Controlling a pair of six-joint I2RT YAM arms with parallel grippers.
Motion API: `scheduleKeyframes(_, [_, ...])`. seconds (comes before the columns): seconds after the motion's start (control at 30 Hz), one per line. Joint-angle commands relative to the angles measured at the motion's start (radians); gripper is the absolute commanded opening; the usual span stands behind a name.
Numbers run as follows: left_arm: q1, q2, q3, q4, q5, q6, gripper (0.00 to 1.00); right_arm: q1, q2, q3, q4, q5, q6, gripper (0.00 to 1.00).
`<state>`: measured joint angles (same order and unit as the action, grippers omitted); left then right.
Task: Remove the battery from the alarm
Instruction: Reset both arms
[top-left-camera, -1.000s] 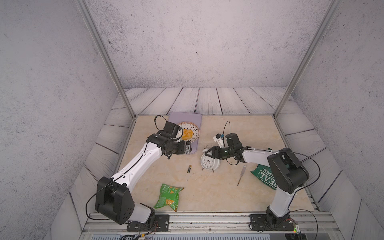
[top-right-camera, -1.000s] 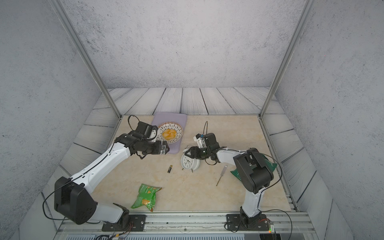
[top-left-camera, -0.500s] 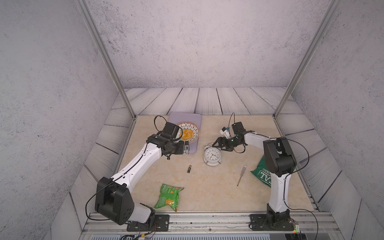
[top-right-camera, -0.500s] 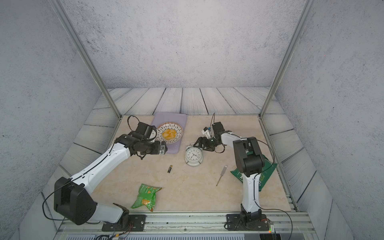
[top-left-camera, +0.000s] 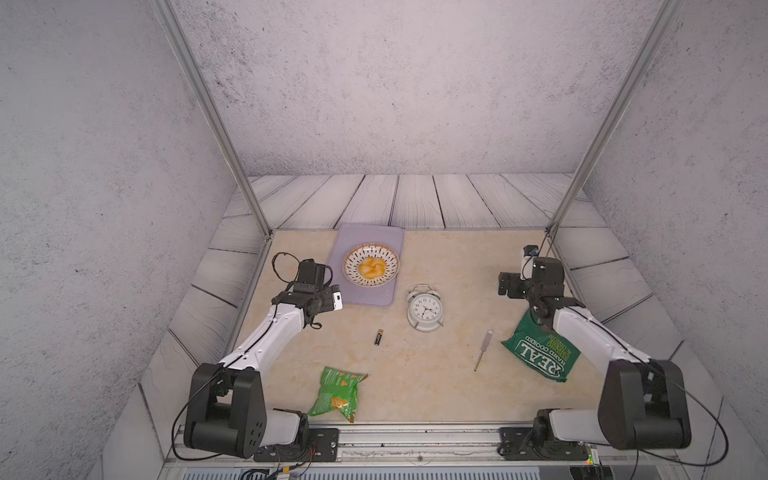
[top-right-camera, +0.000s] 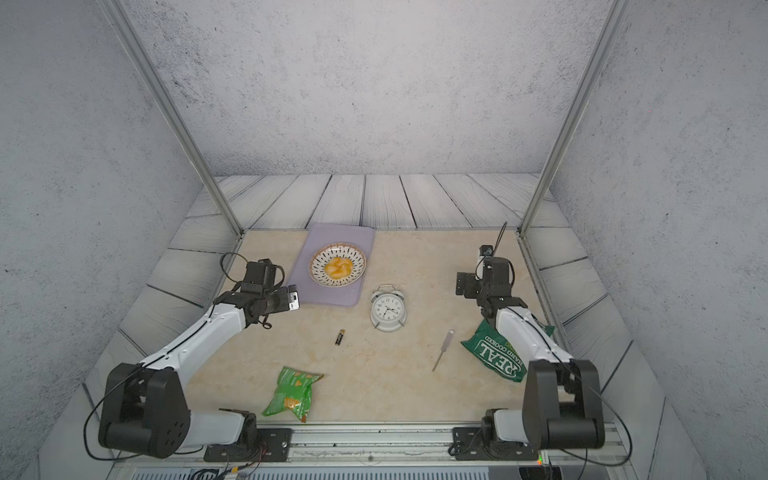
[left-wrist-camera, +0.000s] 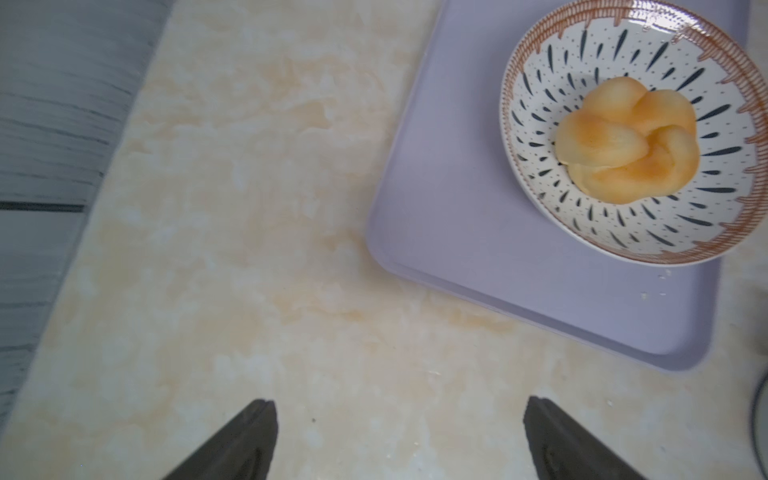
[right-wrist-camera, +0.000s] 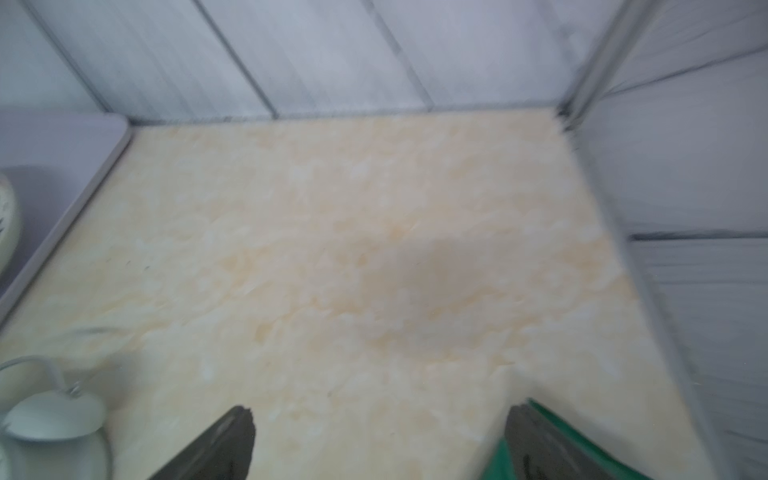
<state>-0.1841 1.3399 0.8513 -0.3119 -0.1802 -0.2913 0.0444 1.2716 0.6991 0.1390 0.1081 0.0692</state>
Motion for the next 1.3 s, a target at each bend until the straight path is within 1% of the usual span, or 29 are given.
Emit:
scheduleKeyframes(0.0, [0.022, 0.026, -0.05, 0.279, -0.127, 0.13, 0.99, 0.004, -0.038, -0.191, 0.345, 0.262, -0.044, 0.99])
scheduleKeyframes(0.1, [0.061, 0.087, -0.089, 0.411, -0.129, 0.178, 0.99, 0.003, -0.031, -0.26, 0.397, 0.257, -0.005, 0.99])
scheduleKeyframes(0.17, [0.076, 0.097, -0.176, 0.599, -0.128, 0.203, 0.99, 0.003, -0.004, -0.272, 0.408, 0.251, 0.026, 0.99])
scheduleKeyframes(0.2, [0.083, 0.099, -0.225, 0.691, -0.107, 0.228, 0.99, 0.003, 0.014, -0.298, 0.45, 0.235, 0.032, 0.99])
scheduleKeyframes(0.27, [0.083, 0.104, -0.323, 0.913, -0.088, 0.295, 0.99, 0.003, 0.107, -0.401, 0.718, 0.195, 0.038, 0.99])
scheduleKeyframes(0.3, [0.091, 0.092, -0.356, 0.95, -0.043, 0.319, 0.99, 0.0, 0.176, -0.441, 0.876, 0.174, 0.03, 0.99])
scheduleKeyframes(0.33, [0.1, 0.107, -0.403, 1.02, -0.001, 0.322, 0.99, 0.0, 0.259, -0.462, 0.973, 0.158, 0.024, 0.99])
scheduleKeyframes(0.37, [0.104, 0.136, -0.441, 1.121, 0.028, 0.334, 0.99, -0.002, 0.332, -0.469, 1.141, 0.139, 0.009, 0.99])
scheduleKeyframes(0.4, [0.118, 0.173, -0.459, 1.187, 0.08, 0.342, 0.99, -0.004, 0.357, -0.466, 1.181, 0.117, -0.004, 0.99])
scheduleKeyframes(0.43, [0.138, 0.204, -0.45, 1.217, 0.124, 0.341, 0.99, -0.009, 0.289, -0.435, 1.041, 0.088, 0.005, 0.99])
scheduleKeyframes(0.47, [0.178, 0.214, -0.424, 1.185, 0.199, 0.324, 0.99, -0.019, 0.238, -0.343, 0.764, 0.046, 0.013, 0.99])
scheduleKeyframes(0.5, [0.206, 0.204, -0.384, 1.106, 0.259, 0.289, 0.99, -0.04, 0.26, -0.245, 0.594, 0.0, 0.009, 0.99])
scheduleKeyframes(0.53, [0.233, 0.192, -0.368, 1.027, 0.285, 0.279, 0.99, -0.037, 0.292, -0.239, 0.641, 0.001, -0.005, 0.99])
scheduleKeyframes(0.57, [0.232, 0.2, -0.377, 1.05, 0.284, 0.277, 0.99, -0.037, 0.307, -0.28, 0.737, 0.002, -0.004, 0.99])
scheduleKeyframes(0.6, [0.231, 0.205, -0.38, 1.075, 0.283, 0.276, 0.99, -0.037, 0.304, -0.28, 0.735, 0.011, -0.003, 0.99])
scheduleKeyframes(0.67, [0.232, 0.191, -0.372, 1.034, 0.285, 0.281, 0.99, -0.037, 0.286, -0.265, 0.674, 0.006, -0.006, 0.99])
scheduleKeyframes(0.7, [0.232, 0.195, -0.375, 1.046, 0.286, 0.281, 0.99, -0.036, 0.283, -0.266, 0.673, 0.002, -0.008, 0.99])
scheduleKeyframes(0.8, [0.231, 0.19, -0.379, 1.05, 0.286, 0.282, 0.99, -0.037, 0.298, -0.286, 0.743, -0.008, -0.014, 0.99])
scheduleKeyframes(1.17, [0.231, 0.188, -0.379, 1.045, 0.285, 0.282, 0.99, -0.036, 0.308, -0.26, 0.698, -0.013, -0.017, 0.99])
scheduleKeyframes(1.27, [0.231, 0.188, -0.379, 1.046, 0.285, 0.282, 0.99, -0.036, 0.3, -0.276, 0.719, -0.016, -0.019, 0.99])
